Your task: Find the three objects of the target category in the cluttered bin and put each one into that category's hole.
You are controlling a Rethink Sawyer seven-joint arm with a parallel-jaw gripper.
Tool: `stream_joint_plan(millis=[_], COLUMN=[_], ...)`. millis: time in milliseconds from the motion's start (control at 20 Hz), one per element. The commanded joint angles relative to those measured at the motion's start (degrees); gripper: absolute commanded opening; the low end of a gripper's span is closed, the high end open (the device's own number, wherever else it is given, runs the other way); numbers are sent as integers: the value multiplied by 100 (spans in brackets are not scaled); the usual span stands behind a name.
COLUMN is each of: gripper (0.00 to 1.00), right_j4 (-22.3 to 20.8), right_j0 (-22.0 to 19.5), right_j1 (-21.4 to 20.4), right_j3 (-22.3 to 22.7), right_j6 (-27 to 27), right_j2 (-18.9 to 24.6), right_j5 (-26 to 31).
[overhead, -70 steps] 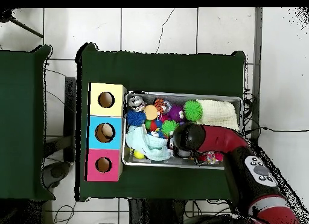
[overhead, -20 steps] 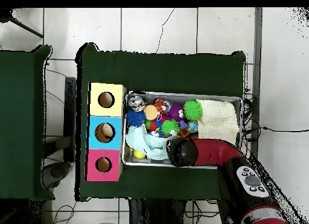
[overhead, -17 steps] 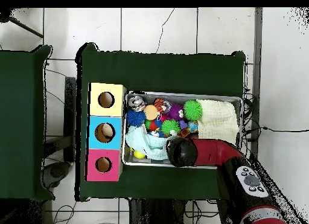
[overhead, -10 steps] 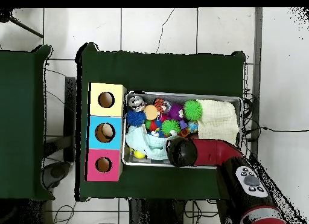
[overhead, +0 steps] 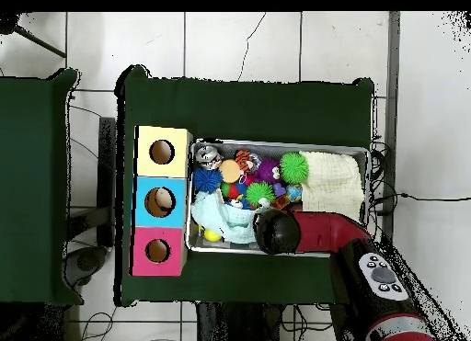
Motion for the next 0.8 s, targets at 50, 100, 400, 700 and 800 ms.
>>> stream_joint_plan(millis=[50,100,400,700,800], gripper=[100,100,100,100,100], right_j4=[-503,-505,-507,-495,-499], right_j0=[-123,-120,-96,-85,-102], right_j1=[1258,1257,1267,1262,1255], right_j3=[-547,-549,-572,-572,-567], right_j6=[617,616,587,585,566], right_j2=[-157,-159,-157,-161,-155], right_j5=[-1396,-1397,-1335,-1310,-1300])
